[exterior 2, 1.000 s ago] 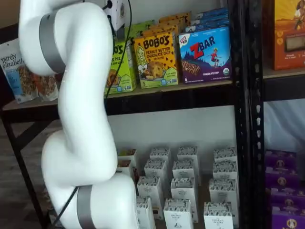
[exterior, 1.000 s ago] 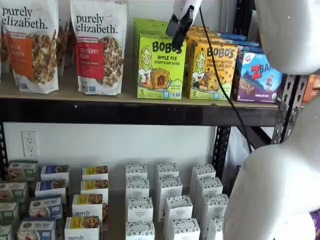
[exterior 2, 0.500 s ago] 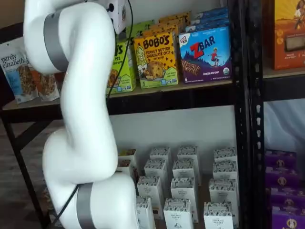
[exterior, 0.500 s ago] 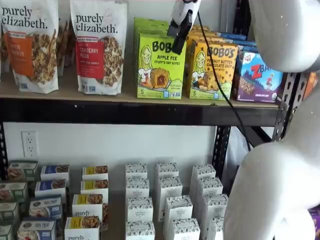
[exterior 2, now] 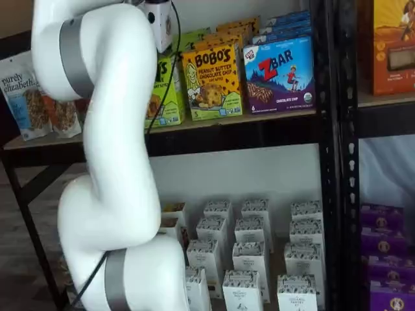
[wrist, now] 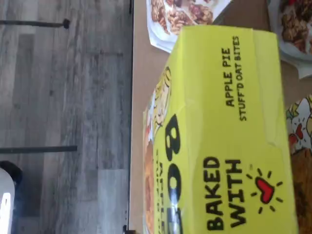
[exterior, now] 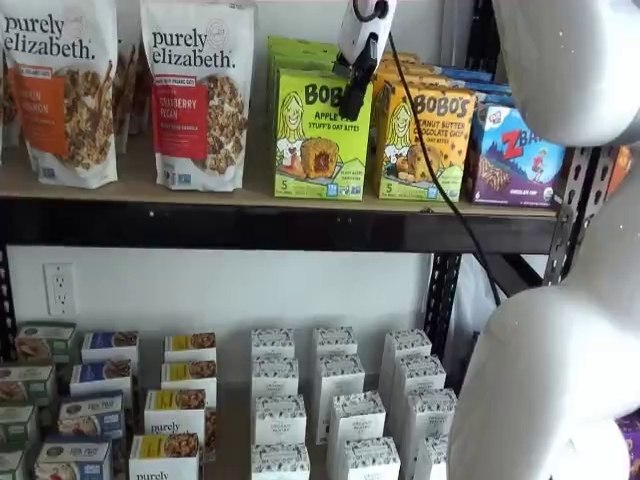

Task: Pick the green box on the top shelf, the fourth from the left

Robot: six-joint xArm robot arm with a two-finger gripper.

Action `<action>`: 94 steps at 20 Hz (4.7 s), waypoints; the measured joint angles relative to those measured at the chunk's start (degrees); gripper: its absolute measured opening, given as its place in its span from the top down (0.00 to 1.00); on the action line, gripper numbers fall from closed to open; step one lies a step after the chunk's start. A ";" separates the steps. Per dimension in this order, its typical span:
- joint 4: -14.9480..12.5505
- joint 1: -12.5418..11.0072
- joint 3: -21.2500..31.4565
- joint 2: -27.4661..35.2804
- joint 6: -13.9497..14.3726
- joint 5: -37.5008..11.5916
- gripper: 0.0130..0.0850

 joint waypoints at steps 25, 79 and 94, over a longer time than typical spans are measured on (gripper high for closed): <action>-0.91 0.89 1.85 -0.49 0.54 -1.54 0.33; 0.71 0.68 -2.11 -0.03 1.22 4.56 0.78; 2.36 0.13 -0.05 -5.48 1.79 9.50 0.78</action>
